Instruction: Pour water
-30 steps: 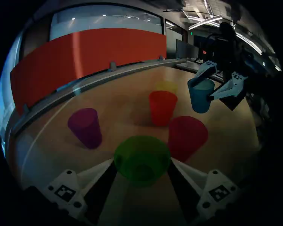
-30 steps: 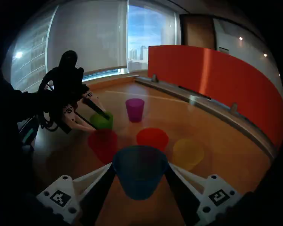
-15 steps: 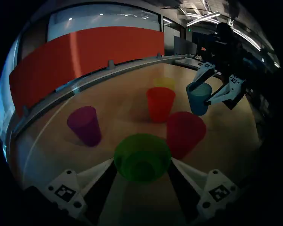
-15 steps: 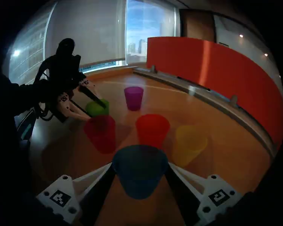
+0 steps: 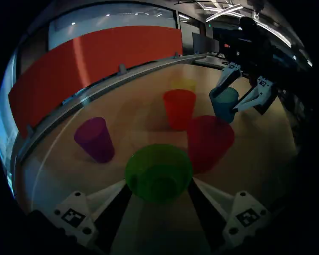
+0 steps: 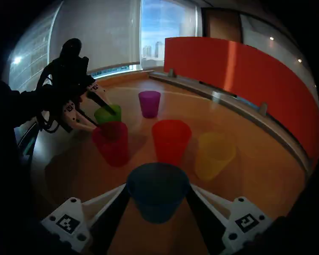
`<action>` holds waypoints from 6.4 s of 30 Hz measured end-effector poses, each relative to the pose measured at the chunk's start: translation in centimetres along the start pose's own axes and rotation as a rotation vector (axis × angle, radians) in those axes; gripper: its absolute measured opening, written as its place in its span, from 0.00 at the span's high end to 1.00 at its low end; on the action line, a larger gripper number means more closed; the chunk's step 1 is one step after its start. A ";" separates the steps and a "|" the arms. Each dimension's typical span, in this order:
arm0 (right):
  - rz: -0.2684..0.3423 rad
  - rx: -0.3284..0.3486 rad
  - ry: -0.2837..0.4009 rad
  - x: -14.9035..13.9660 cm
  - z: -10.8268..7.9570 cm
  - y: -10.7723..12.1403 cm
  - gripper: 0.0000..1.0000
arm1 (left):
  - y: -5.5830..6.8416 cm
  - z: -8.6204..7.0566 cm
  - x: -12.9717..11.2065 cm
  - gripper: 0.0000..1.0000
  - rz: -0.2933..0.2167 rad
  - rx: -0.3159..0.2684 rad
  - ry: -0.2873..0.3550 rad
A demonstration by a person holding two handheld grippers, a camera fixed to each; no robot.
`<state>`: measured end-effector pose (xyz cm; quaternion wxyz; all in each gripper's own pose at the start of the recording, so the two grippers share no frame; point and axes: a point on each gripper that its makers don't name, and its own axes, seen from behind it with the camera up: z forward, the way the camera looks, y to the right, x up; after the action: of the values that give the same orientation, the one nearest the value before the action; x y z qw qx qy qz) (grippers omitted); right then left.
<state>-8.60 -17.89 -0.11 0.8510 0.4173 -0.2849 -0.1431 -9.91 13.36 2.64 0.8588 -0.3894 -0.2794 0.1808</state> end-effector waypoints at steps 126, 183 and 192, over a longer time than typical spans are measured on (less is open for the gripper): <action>0.300 -0.850 0.551 4.1 -19.0 6.5 0.00 | -6.9 -16.1 0.8 0.11 -0.350 0.849 0.607; 0.246 -0.852 0.598 3.2 -18.7 7.8 0.00 | -6.8 -14.7 -0.1 0.11 -0.376 0.800 0.589; 0.235 -0.863 0.659 2.9 -17.8 8.9 0.00 | -6.8 -14.7 -0.1 0.11 -0.375 0.800 0.589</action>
<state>4.53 -2.66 -0.73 0.9991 0.0188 0.0364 -0.0128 -0.17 0.70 -0.13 1.0000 -0.0091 -0.0003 -0.0006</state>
